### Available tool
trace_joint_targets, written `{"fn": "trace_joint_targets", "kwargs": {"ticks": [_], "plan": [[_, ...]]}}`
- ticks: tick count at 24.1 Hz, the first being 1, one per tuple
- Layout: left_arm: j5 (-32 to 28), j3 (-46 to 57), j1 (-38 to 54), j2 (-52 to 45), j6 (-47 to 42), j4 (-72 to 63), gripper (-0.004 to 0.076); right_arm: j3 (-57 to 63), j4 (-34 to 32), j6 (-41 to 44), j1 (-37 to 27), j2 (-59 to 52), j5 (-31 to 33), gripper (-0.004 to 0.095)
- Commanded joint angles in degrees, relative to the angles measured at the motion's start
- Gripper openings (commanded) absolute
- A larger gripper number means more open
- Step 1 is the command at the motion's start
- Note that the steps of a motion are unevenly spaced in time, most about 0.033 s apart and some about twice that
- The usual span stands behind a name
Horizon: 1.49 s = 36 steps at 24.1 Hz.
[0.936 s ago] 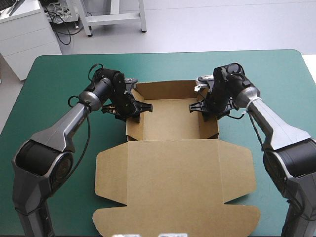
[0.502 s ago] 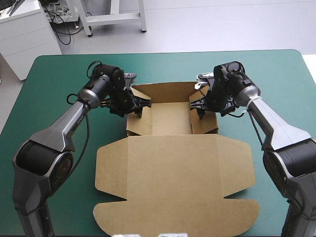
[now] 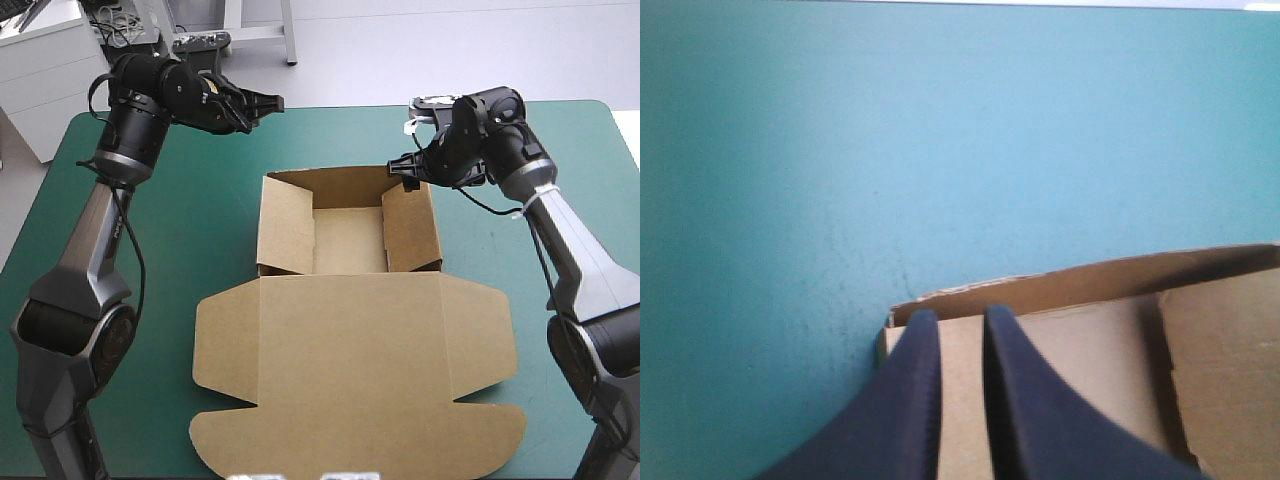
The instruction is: Fold the box
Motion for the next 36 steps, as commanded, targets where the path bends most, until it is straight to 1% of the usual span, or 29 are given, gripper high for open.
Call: {"fn": "trace_joint_targets", "kwargs": {"ticks": [1, 3, 5, 7, 11, 12, 15, 19, 24, 26, 30, 36], "plan": [[2.53, -2.35, -0.39, -5.62, 4.68, -4.70, -0.0029, -0.35, -0.10, -0.28, -0.30, -5.90, 0.35, 0.0698], [2.53, -1.84, -0.39, -7.83, 8.27, -9.48, -0.0032, 3.11, -2.03, -0.30, -0.30, -8.05, 0.35, 0.0698], [2.53, -0.04, -0.50, -11.26, 9.85, -11.72, -0.0032, 7.51, -2.20, -0.30, -0.30, -9.74, 0.35, 0.0698], [2.53, 3.24, -0.50, -15.66, 12.25, -12.14, -0.0032, 11.11, -2.10, -0.63, -0.30, -10.10, -0.07, 0.0698], [2.53, 9.75, -0.50, -23.24, 14.46, -10.81, -0.0032, 13.01, -1.98, -0.67, -0.30, -10.10, -2.66, 0.0698], [2.53, 13.57, -0.50, -27.61, 15.50, -9.15, -0.0032, 13.01, -0.91, -0.67, -0.30, -10.10, -4.21, 0.0698], [2.53, 25.51, -0.50, -36.95, 15.98, -6.03, -0.0032, 13.28, 2.42, -0.67, -0.30, -9.67, -4.96, 0.0698], [2.26, 43.06, -0.39, -48.44, 16.74, -1.27, -0.0032, 15.70, 3.62, -0.67, -0.30, -7.75, -8.68, 0.0698], [0.61, 55.21, -0.39, -57.92, 16.74, 1.35, -0.0032, 15.70, 3.62, -1.53, -0.30, -4.79, -9.83, 0.0698], [-0.44, 61.77, -0.39, -62.98, 16.74, 1.61, -0.0032, 15.70, 3.62, -1.78, -0.30, -3.26, -10.41, 0.0698], [-2.19, 69.14, -0.39, -70.16, 16.74, 1.61, -0.0032, 15.70, 3.62, -2.15, -0.30, -1.61, -10.82, 0.0698], [-6.42, 79.16, -0.39, -79.88, 16.74, 1.61, -0.0032, 15.70, 3.62, -2.58, -0.30, -0.17, -10.72, 0.0698]]}}
